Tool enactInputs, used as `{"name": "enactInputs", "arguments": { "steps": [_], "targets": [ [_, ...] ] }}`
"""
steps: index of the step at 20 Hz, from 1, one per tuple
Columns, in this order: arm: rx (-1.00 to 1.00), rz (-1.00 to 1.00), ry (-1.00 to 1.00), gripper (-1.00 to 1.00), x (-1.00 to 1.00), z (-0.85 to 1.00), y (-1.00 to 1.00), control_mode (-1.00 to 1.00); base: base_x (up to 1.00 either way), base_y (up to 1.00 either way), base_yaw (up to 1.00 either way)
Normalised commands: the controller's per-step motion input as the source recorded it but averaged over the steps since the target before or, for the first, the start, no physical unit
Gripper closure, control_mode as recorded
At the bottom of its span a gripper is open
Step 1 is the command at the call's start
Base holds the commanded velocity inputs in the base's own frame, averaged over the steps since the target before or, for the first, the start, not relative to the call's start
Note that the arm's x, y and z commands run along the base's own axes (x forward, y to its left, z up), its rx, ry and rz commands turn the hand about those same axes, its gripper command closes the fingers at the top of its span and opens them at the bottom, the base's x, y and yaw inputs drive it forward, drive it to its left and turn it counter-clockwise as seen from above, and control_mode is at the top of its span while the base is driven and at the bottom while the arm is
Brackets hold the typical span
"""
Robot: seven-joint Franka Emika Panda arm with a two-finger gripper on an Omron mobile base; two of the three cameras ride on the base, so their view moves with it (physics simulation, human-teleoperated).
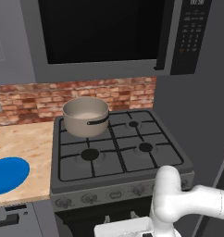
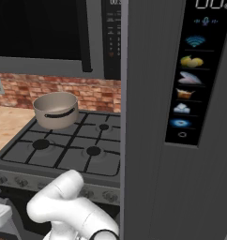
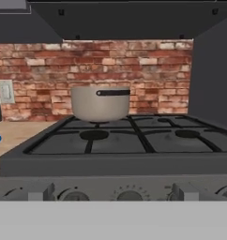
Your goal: Retrieve the frozen meat and place it in the pot on a burner. Then turn the burner on.
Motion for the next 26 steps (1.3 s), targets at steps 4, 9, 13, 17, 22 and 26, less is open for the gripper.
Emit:
{"name": "enactInputs", "arguments": {
  "steps": [4, 9, 13, 17, 22, 26],
  "targets": [
    [0.00, 0.00, 0.00, -1.00, 0.09, -0.14, 0.00, -1.00, 0.00, 0.00, 0.00],
    [0.00, 0.00, 0.00, -1.00, 0.08, -0.09, 0.05, -1.00, 0.00, 0.00, 0.00],
    [0.00, 0.00, 0.00, -1.00, 0.17, -0.06, 0.12, -1.00, 0.00, 0.00, 0.00],
    [0.00, 0.00, 0.00, -1.00, 0.26, -0.07, 0.11, -1.00, 0.00, 0.00, 0.00],
    [0.00, 0.00, 0.00, -1.00, 0.30, -0.17, 0.10, -1.00, 0.00, 0.00, 0.00],
    [0.00, 0.00, 0.00, -1.00, 0.29, -0.29, 0.07, -1.00, 0.00, 0.00, 0.00]
  ]
}}
